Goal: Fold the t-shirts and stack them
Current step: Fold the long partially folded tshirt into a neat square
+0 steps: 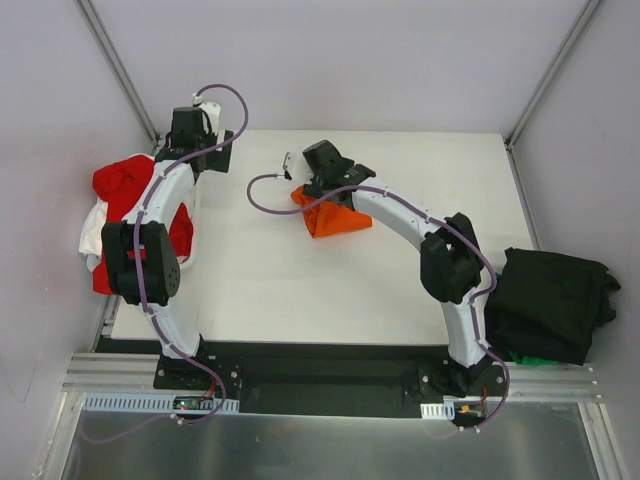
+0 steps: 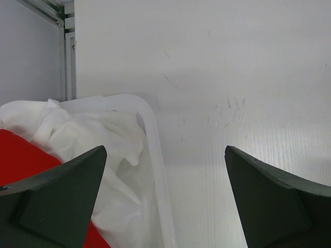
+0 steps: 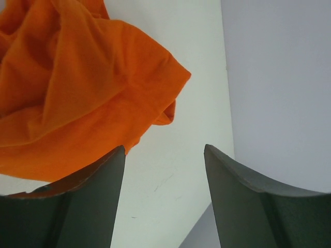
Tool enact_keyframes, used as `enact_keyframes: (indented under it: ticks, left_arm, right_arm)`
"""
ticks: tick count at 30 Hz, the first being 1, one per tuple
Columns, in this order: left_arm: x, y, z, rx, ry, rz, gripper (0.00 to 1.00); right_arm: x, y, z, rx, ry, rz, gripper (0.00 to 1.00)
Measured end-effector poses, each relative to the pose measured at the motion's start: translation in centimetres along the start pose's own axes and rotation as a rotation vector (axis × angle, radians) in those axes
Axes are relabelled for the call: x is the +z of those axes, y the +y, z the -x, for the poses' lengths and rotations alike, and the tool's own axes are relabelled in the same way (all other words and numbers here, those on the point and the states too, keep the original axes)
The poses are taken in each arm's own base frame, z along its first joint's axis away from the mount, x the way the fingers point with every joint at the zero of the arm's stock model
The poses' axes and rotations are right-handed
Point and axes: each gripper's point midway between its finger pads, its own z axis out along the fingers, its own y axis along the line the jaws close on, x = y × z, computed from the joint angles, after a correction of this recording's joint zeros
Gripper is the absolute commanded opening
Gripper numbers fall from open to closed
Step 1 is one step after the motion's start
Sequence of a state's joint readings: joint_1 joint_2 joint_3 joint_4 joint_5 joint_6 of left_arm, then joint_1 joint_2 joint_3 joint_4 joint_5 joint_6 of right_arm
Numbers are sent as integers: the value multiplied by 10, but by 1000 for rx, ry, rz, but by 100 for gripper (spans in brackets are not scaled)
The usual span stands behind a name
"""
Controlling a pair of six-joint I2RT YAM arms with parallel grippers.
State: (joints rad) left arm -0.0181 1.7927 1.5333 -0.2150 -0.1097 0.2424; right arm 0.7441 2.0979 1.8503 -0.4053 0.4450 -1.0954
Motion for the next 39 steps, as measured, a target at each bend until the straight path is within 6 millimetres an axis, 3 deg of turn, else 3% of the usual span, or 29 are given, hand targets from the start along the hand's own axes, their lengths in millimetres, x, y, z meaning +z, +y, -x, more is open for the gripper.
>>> enact_keyframes:
  ticks: [10,24,33,39]
  left_arm:
    - [2,-3,-9,2,19,-9,99]
    - [2,-5,-11,2,22,-16,99]
    - [2,-7,-11,3,20,-29,99]
    - [3,-8,-16,4,31,-31,99]
  right_arm:
    - [1,33,4,62,-39,140,66]
    - [40,93,11,66,-54,349,65]
    - [38,102,29,90,-121,430,65]
    - [42,103,23,80,-92,416,65]
